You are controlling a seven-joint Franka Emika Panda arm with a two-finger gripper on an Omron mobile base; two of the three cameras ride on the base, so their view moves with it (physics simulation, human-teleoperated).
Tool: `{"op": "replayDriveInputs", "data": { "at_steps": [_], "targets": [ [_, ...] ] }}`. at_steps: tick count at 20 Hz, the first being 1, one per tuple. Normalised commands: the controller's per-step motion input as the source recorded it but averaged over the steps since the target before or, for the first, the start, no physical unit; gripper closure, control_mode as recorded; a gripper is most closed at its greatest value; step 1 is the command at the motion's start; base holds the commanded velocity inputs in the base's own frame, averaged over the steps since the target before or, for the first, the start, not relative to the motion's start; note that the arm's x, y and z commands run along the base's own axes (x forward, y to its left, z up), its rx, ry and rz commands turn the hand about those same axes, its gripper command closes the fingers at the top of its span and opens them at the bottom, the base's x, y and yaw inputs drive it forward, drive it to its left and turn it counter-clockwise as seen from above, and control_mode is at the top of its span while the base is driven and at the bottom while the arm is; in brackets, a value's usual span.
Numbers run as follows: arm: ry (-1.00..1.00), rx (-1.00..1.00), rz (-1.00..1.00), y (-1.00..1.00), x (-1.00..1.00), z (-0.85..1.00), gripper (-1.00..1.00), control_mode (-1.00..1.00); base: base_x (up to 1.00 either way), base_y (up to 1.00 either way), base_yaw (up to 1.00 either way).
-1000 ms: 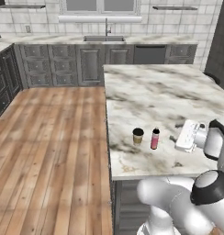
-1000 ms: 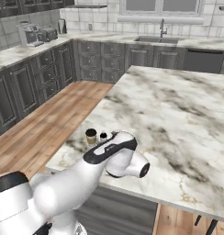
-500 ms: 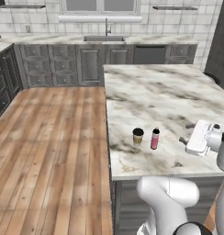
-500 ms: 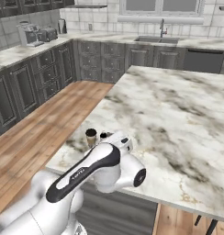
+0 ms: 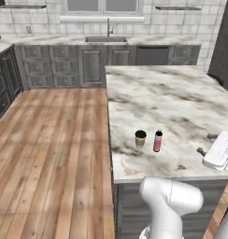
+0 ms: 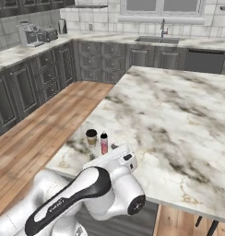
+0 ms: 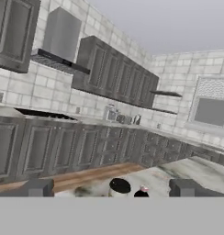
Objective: Move the drinks to the dining counter.
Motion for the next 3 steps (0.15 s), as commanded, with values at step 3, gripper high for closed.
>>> {"op": "replayDriveInputs", "data": {
  "at_steps": [3],
  "targets": [
    [0.01, 0.00, -0.06, -0.22, -0.30, 0.20, -1.00, -1.00, 0.00, 0.00, 0.00]
  ]
}}
